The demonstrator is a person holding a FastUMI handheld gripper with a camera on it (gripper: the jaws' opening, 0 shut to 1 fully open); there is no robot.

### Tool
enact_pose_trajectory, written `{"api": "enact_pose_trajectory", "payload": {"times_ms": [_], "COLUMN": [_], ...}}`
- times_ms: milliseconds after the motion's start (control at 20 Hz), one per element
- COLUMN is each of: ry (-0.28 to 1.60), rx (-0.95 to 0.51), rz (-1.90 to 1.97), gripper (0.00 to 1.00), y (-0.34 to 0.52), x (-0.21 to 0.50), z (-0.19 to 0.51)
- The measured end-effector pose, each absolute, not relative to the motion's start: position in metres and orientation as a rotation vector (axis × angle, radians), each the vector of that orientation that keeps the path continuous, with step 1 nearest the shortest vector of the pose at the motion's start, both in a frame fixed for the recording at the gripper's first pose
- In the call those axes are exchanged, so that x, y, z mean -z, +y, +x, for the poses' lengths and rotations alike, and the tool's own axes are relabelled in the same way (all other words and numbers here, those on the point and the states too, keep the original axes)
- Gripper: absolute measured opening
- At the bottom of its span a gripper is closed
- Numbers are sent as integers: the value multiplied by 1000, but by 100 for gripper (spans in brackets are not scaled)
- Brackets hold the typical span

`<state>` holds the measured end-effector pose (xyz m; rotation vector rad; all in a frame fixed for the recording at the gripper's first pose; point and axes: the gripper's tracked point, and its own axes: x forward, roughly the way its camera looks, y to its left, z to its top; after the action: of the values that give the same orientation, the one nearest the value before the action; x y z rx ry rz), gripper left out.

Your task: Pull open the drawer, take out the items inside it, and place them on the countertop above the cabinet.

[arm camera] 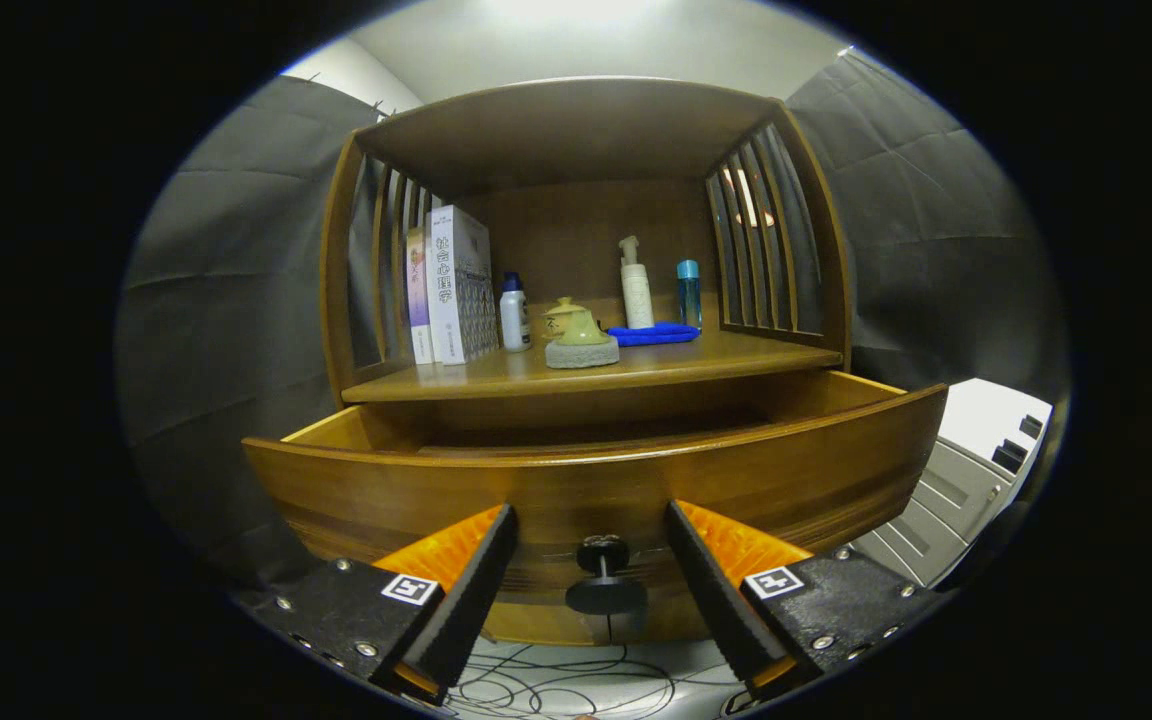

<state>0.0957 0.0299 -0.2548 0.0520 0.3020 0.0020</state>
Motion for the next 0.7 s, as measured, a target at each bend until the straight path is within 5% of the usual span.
{"api": "enact_pose_trajectory", "payload": {"times_ms": [700], "ry": [295], "rx": [1], "rz": [52], "gripper": [95], "y": [29], "x": [266], "z": [188]}}
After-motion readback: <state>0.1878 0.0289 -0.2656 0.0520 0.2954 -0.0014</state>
